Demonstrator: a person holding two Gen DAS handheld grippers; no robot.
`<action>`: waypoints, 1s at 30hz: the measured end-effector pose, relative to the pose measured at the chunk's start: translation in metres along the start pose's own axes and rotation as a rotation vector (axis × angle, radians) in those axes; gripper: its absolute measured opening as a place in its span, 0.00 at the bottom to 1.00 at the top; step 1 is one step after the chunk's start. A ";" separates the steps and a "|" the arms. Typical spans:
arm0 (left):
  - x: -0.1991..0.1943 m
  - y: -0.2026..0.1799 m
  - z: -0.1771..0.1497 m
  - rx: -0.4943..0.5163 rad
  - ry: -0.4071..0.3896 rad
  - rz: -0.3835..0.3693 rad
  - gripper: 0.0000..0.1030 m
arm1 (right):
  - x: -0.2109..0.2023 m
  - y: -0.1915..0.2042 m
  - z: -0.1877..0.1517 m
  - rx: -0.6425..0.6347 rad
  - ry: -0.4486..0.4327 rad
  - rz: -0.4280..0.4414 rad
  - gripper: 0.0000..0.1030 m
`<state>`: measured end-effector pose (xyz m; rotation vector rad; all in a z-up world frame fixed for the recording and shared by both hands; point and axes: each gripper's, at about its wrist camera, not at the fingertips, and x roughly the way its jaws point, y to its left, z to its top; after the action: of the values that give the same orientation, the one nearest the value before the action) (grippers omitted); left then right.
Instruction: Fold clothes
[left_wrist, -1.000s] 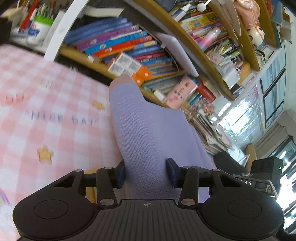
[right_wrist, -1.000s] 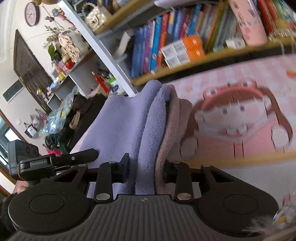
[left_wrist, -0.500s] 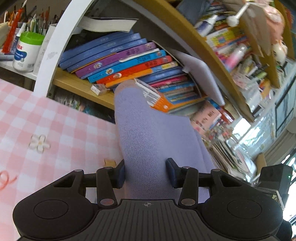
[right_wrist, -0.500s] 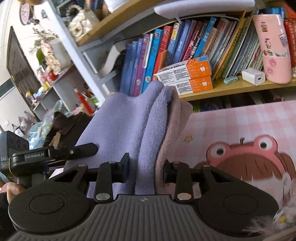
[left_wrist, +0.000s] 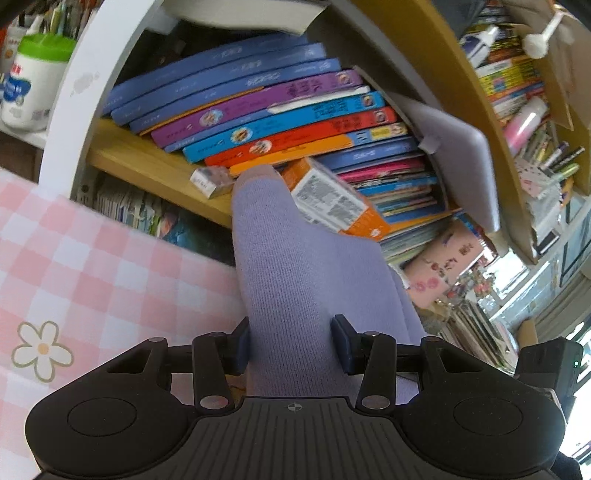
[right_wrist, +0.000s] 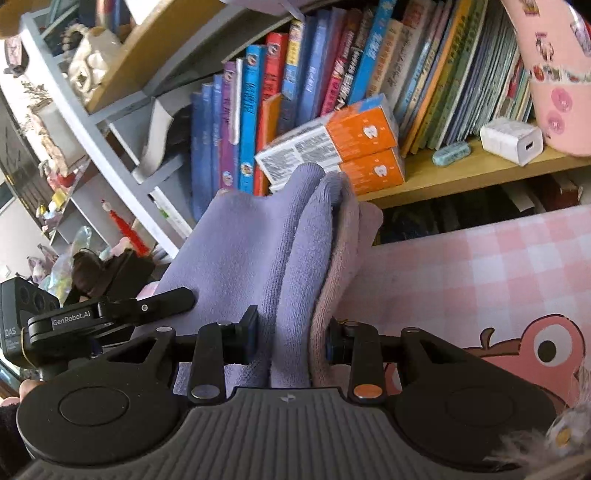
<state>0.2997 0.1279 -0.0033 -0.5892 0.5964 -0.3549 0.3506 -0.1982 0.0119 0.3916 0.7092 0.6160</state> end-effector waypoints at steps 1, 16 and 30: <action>0.003 0.003 0.000 -0.007 0.004 0.003 0.42 | 0.004 -0.003 0.000 0.005 0.005 0.000 0.29; -0.008 0.013 -0.007 -0.005 -0.115 0.094 0.64 | -0.014 -0.004 -0.010 -0.058 -0.097 -0.053 0.53; -0.096 -0.068 -0.097 0.296 -0.273 0.275 0.93 | -0.110 0.061 -0.081 -0.270 -0.315 -0.255 0.77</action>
<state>0.1554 0.0803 0.0129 -0.2592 0.3466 -0.0964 0.2043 -0.2127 0.0402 0.1381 0.3595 0.3889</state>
